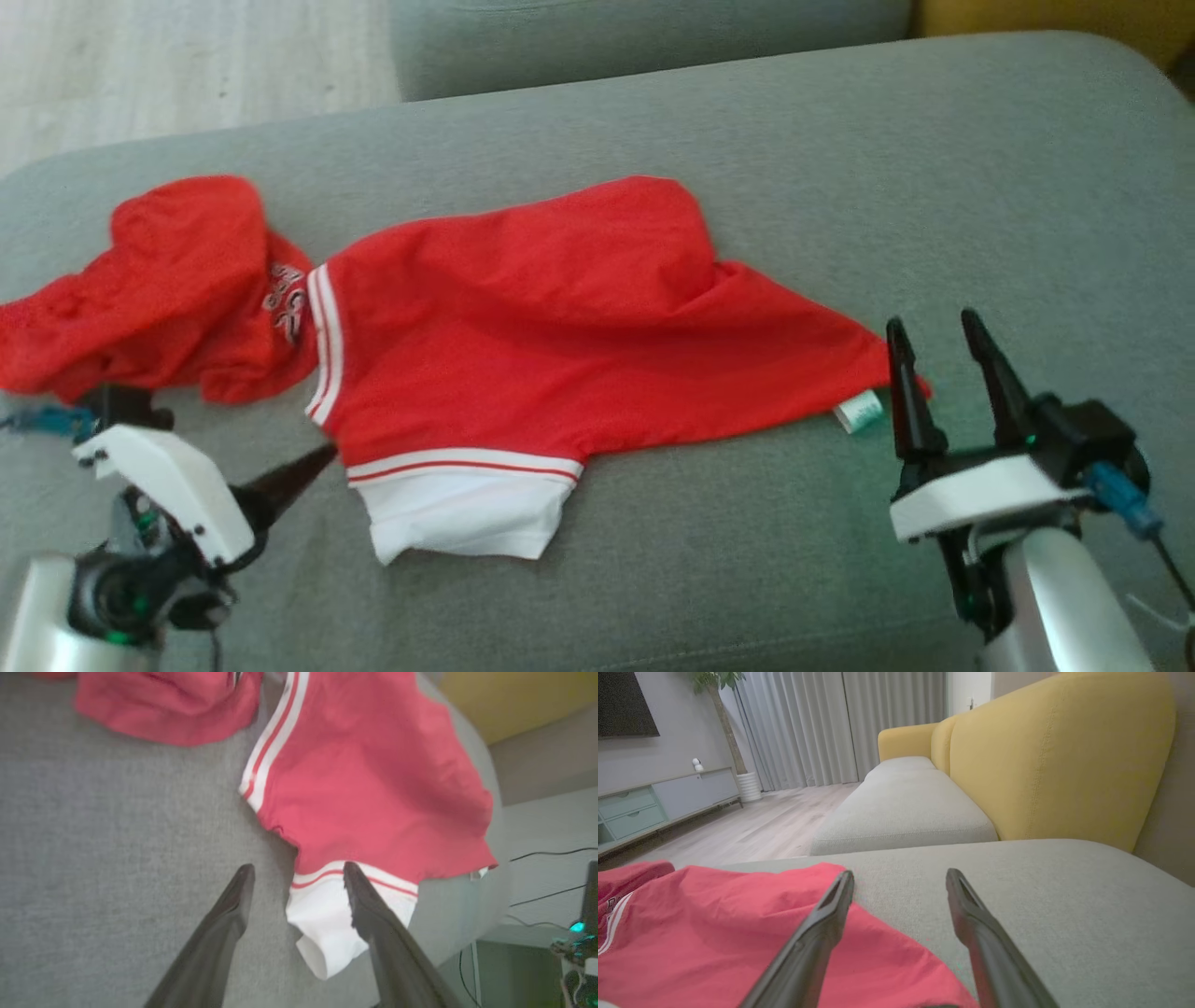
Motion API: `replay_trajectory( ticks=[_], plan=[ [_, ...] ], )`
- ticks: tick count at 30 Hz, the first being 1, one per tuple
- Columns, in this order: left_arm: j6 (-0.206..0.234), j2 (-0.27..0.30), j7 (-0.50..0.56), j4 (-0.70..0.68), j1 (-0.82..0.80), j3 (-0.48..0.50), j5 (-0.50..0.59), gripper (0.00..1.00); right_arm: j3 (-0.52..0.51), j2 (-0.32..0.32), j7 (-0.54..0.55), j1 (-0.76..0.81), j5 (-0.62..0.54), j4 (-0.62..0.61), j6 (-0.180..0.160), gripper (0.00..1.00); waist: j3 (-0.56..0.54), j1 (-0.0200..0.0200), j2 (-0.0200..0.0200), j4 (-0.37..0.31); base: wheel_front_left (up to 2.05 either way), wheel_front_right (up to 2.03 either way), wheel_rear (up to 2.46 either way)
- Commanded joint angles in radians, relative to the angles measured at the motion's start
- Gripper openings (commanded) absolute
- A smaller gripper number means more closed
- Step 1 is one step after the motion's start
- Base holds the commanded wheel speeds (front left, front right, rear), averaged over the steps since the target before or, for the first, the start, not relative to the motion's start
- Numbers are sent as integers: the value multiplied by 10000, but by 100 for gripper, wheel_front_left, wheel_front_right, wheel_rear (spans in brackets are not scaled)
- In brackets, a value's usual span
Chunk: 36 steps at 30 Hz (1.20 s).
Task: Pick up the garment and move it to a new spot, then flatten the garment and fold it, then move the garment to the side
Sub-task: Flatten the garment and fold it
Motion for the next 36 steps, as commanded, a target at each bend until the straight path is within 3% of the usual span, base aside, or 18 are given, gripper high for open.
replay_trajectory(
  ticks=[1,7,15,16,17,18,22,30,31,32,36],
  plan=[
    [1,454,172,-240,-588,351,-60,100,206,27,-119,-440,13,-256,-7,100,27,0,0,-157,0,0,0],
    [20,1056,2240,924,-1274,40,-677,100,336,47,-243,-683,42,-83,-7,100,185,0,0,-773,0,0,0],
    [-204,1414,1986,1856,-1956,-197,-469,100,546,59,-351,-885,158,98,-7,100,541,0,0,-1266,0,0,0],
    [-230,1354,2049,1956,-2028,-224,-597,25,560,59,-363,-904,172,119,-7,100,554,0,0,-1293,0,0,0],
    [-254,1318,2104,1995,-2108,-245,-723,4,566,60,-374,-916,183,134,-7,100,563,0,0,-1313,0,0,0],
    [-273,1328,2121,1984,-2192,-273,-796,0,563,61,-384,-925,195,137,-7,100,577,0,0,-1330,0,0,0],
    [-310,1500,1672,1834,-2628,-243,-771,0,567,62,-415,-970,240,120,-7,100,706,0,0,-1400,0,0,0],
    [-292,1596,-509,2762,-3845,-166,238,1,849,63,-459,-1238,400,131,-7,100,1144,0,0,-1564,0,0,0],
    [-297,1561,-642,2952,-3946,-247,322,40,852,63,-463,-1251,405,149,-7,100,1158,0,0,-1549,0,0,0],
    [-302,1482,-689,3154,-4025,-318,327,100,853,63,-466,-1256,410,176,-7,100,1154,0,0,-1514,0,0,0],
    [-325,1241,-840,3550,-4218,-596,209,100,825,63,-477,-1217,409,321,-7,100,960,0,0,-1225,0,0,0]
  ],
)
